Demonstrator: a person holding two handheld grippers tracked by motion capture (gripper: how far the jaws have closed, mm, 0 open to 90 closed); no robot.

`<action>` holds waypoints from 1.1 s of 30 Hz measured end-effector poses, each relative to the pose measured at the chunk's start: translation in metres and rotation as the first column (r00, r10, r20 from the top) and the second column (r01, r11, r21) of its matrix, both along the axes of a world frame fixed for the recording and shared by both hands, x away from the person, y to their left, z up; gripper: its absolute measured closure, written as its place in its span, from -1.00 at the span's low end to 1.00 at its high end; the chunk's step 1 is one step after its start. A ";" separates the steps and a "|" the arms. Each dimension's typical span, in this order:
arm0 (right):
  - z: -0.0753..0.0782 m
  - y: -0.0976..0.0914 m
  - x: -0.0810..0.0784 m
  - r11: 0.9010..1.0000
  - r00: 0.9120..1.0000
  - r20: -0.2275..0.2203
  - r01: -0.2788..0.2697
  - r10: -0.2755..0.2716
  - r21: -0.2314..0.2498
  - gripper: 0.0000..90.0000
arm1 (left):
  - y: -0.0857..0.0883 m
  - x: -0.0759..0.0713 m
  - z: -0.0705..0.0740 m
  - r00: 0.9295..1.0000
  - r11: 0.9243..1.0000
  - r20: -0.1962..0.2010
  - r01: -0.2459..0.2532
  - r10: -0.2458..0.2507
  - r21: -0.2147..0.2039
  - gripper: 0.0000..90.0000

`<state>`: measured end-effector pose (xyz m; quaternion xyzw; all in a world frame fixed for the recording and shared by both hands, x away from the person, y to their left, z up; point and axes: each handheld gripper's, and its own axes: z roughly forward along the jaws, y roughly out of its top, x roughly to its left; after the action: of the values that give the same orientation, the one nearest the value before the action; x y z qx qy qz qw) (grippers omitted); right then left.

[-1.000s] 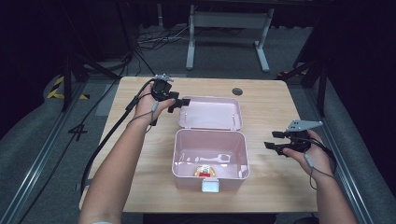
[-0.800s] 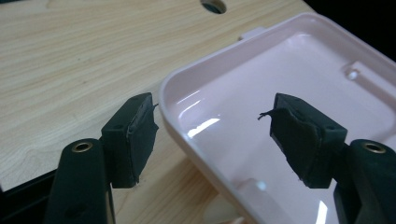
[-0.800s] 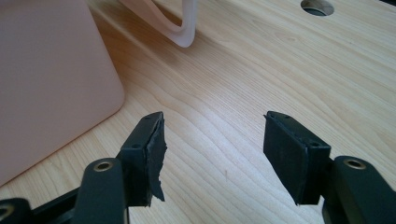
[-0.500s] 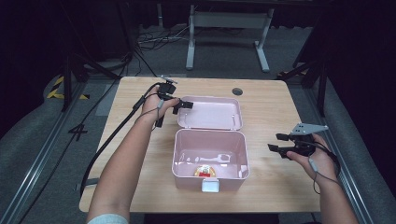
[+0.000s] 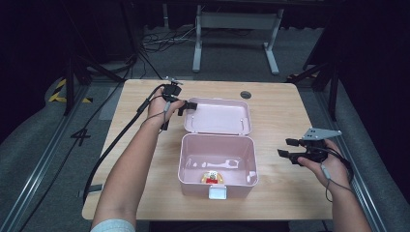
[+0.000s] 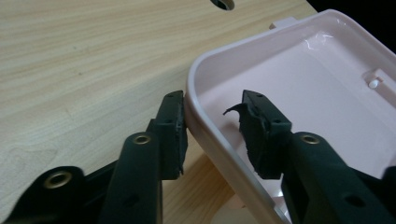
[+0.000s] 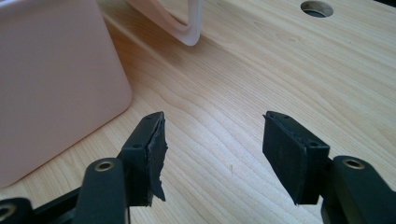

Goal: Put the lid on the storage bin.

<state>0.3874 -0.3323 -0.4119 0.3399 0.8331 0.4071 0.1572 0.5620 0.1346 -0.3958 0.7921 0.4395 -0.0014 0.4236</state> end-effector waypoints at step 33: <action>0.007 0.004 -0.003 1.000 1.000 0.016 -0.007 0.007 0.009 -0.04 | 0.003 -0.032 0.072 0.965 1.000 0.261 -0.024 0.028 -0.020 0.64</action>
<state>0.3847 -0.3279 -0.4048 0.3345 0.8311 0.4141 0.1612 0.5305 0.1371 -0.3236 0.7760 0.3903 0.1048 0.4842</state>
